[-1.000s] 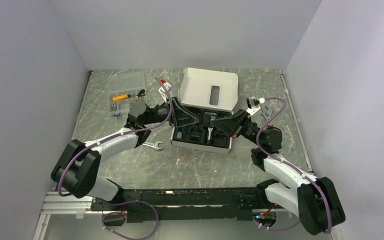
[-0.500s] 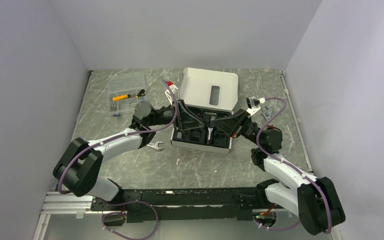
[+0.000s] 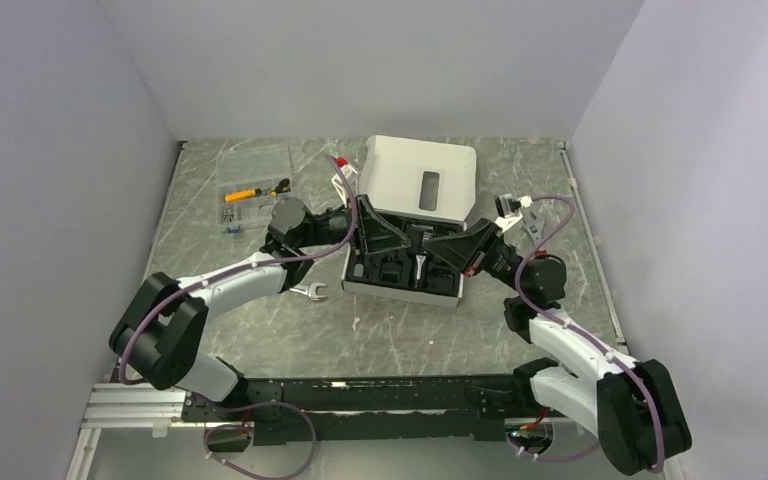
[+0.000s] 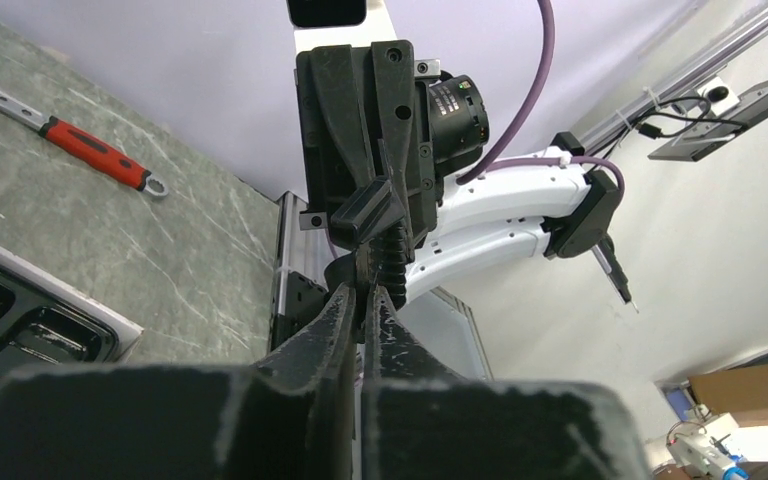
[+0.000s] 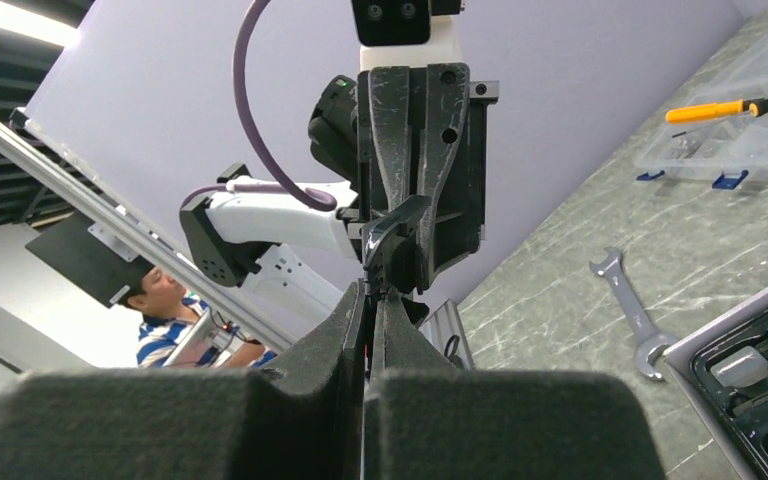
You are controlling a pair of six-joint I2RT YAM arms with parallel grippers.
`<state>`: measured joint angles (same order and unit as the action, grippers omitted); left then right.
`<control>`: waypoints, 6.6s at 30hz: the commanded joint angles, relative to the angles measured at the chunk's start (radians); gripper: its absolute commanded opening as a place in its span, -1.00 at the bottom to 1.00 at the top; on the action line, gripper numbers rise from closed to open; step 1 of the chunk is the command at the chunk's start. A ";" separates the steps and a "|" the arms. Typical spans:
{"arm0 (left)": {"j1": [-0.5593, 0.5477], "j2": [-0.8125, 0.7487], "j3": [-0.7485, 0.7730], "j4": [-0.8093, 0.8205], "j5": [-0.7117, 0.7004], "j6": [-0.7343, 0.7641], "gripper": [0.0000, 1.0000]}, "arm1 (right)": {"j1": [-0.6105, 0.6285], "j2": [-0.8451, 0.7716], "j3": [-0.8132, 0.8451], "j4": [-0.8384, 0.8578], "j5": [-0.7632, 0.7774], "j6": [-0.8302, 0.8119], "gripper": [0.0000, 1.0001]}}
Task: Sort the hair-cutting tools
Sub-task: Adjust the haircut tool, then place the haircut tool in the storage box.
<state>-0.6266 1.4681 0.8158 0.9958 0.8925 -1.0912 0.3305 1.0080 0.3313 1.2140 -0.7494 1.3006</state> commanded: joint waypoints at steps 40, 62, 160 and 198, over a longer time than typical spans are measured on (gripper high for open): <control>0.079 0.432 0.384 -0.476 -0.249 0.167 -1.00 | -0.131 -0.080 0.027 -1.202 0.652 -0.591 0.17; -0.014 0.740 0.753 -0.843 -0.243 0.309 -1.00 | -0.138 -0.319 0.099 -1.395 0.642 -0.561 0.52; -0.059 0.705 0.886 -1.085 -0.514 0.540 -1.00 | -0.174 -0.379 0.089 -1.404 0.597 -0.590 0.54; -0.141 0.825 1.001 -1.084 -0.473 0.564 -1.00 | -0.177 -0.381 0.091 -1.408 0.590 -0.595 0.54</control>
<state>-0.7700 2.3390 1.8458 -0.1429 0.4026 -0.5270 0.1581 0.6304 0.4099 -0.2173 -0.1410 0.7101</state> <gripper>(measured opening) 0.009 0.770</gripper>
